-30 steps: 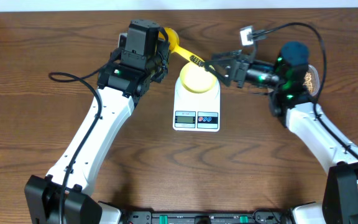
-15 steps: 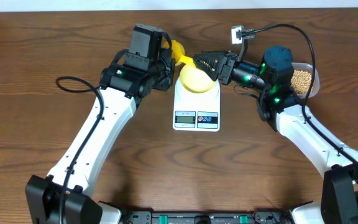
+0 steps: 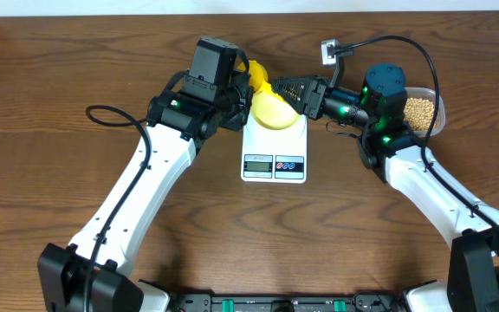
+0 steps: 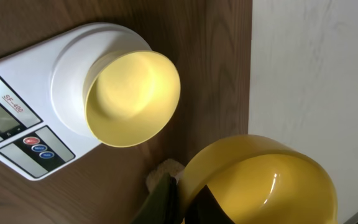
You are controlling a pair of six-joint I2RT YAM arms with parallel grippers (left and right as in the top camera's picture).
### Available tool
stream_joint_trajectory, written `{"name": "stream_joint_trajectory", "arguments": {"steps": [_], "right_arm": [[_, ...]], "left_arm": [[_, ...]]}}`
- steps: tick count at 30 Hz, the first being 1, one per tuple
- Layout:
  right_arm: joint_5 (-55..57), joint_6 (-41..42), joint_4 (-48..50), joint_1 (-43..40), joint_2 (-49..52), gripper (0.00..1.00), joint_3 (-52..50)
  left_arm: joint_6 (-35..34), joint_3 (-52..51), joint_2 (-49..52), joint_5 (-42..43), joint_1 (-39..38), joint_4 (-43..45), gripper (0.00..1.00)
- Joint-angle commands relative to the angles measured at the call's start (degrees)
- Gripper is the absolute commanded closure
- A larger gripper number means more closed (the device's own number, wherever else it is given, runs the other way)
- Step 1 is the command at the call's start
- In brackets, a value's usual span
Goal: Scoop item into bowl and weigh 50g on scale
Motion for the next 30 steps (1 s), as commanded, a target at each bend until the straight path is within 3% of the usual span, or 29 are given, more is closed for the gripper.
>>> {"name": "stream_joint_trajectory", "arguments": {"steps": [1, 18, 20, 24, 26, 27, 30], "right_arm": [[-0.8, -0.2, -0.5, 1.7, -0.2, 0.63, 0.9], [-0.8, -0.6, -0.9, 2.5, -0.2, 0.71, 0.9], [-0.8, -0.6, -1.0, 2.5, -0.2, 0.75, 0.9], [-0.8, -0.6, -1.5, 2.5, -0.2, 0.99, 0.9], [-0.7, -0.6, -2.7, 2.5, -0.2, 0.99, 0.9], [-0.3, -0.6, -3.5, 2.5, -0.2, 0.99, 0.9], [0.2, -1.1, -4.0, 2.4, -0.2, 0.99, 0.9]], "left_arm": [[3.7, 0.3, 0.1, -0.8, -0.2, -0.2, 0.92], [5.6, 0.3, 0.3, -0.7, -1.7, -0.2, 0.92], [5.6, 0.3, 0.3, -0.7, -1.7, -0.2, 0.92], [5.6, 0.3, 0.3, -0.7, -1.7, -0.2, 0.92], [5.6, 0.3, 0.3, -0.7, -1.7, -0.2, 0.91], [5.6, 0.3, 0.3, -0.7, -1.7, -0.2, 0.83], [5.6, 0.3, 0.3, -0.7, -1.6, -0.2, 0.45]]}}
